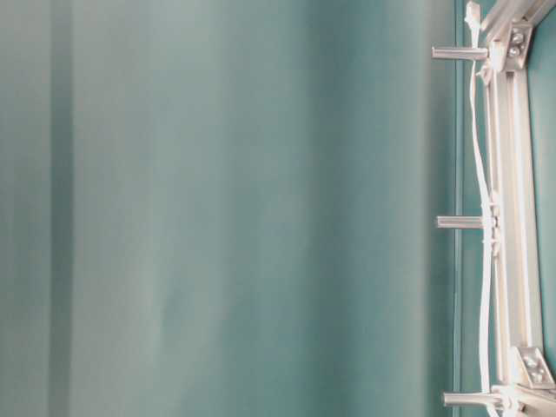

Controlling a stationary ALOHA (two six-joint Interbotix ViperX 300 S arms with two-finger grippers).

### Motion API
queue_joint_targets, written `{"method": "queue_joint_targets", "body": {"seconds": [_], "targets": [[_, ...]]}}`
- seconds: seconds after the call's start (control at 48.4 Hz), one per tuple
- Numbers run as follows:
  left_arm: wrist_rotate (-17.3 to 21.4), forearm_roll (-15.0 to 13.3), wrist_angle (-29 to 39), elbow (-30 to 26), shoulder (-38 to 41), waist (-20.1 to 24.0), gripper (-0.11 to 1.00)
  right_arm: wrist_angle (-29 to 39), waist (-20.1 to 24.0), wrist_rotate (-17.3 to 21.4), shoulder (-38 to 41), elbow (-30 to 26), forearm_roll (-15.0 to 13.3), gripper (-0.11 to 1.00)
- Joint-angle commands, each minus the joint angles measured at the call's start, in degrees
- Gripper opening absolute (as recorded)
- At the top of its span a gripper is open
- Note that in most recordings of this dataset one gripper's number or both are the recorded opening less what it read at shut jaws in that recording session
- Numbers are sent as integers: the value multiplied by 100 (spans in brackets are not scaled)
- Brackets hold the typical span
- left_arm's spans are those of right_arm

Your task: Move the cable alternately left and right between 8 pins so it hooks onto each one.

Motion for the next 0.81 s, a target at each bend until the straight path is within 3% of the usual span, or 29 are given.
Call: {"method": "queue_joint_targets", "body": {"seconds": [0.0, 0.145, 0.269, 0.786], "targets": [[26, 0, -26, -62, 53, 0, 55, -97, 18, -264, 0, -79, -35, 68], [26, 0, -26, -53, 44, 0, 55, -308, 18, -984, 0, -88, -35, 68], [35, 0, -18, -62, 44, 0, 55, -439, 18, -1327, 26, -88, -35, 68], [26, 0, -18, -62, 53, 0, 55, -448, 18, -1345, 35, 35, -35, 68]]}}
